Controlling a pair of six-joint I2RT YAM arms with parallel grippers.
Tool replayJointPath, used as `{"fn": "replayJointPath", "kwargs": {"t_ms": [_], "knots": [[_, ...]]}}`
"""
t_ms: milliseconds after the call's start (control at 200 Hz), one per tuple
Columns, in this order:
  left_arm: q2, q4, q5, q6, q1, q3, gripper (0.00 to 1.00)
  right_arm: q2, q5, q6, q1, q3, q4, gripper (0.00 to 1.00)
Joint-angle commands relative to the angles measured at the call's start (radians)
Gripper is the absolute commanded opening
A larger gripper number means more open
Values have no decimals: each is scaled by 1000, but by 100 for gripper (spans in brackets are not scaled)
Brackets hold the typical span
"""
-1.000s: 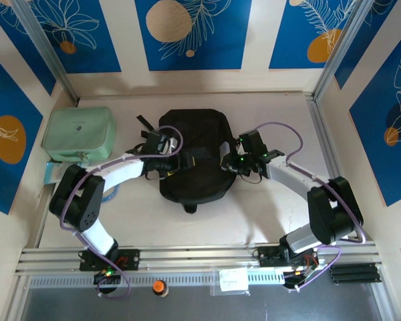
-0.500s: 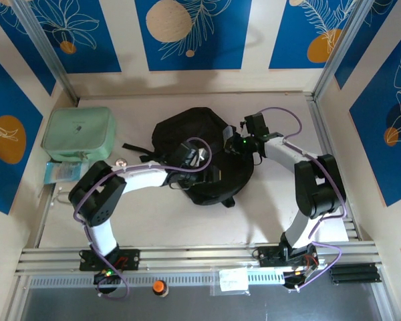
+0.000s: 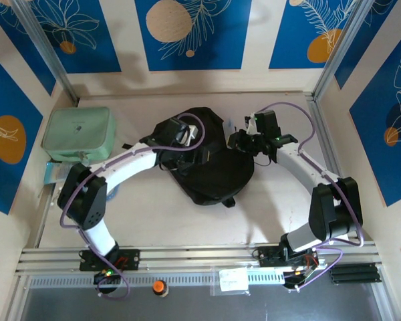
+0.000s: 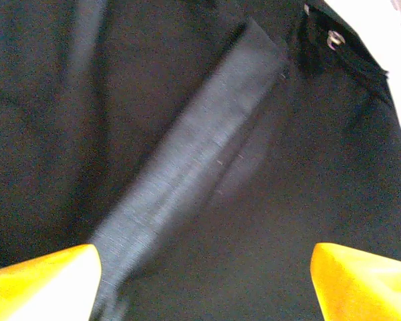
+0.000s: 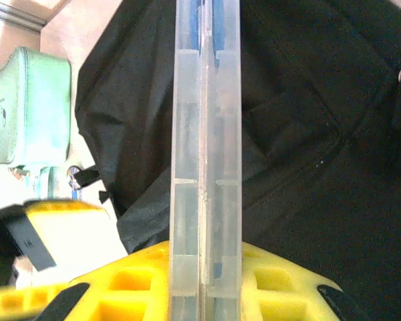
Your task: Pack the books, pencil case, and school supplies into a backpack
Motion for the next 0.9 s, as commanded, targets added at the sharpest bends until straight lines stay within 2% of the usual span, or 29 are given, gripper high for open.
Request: {"fn": "replayJointPath", "kwargs": {"t_ms": [0, 220, 325, 430, 705, 895], "knots": [[94, -104, -30, 125, 14, 93, 77, -23, -40, 18, 10, -26, -24, 10], [207, -137, 15, 138, 14, 204, 57, -25, -42, 44, 20, -44, -24, 9], [209, -136, 62, 136, 13, 199, 44, -26, -58, 55, 23, -46, -23, 9], [177, -112, 106, 151, 11, 175, 35, -18, -84, 63, 29, -38, -25, 9], [143, -63, 181, 181, -1, 132, 26, 53, -145, 66, 78, 34, -74, 9], [114, -41, 168, 221, -20, 103, 24, 86, -174, 89, 102, 56, -92, 8]]}}
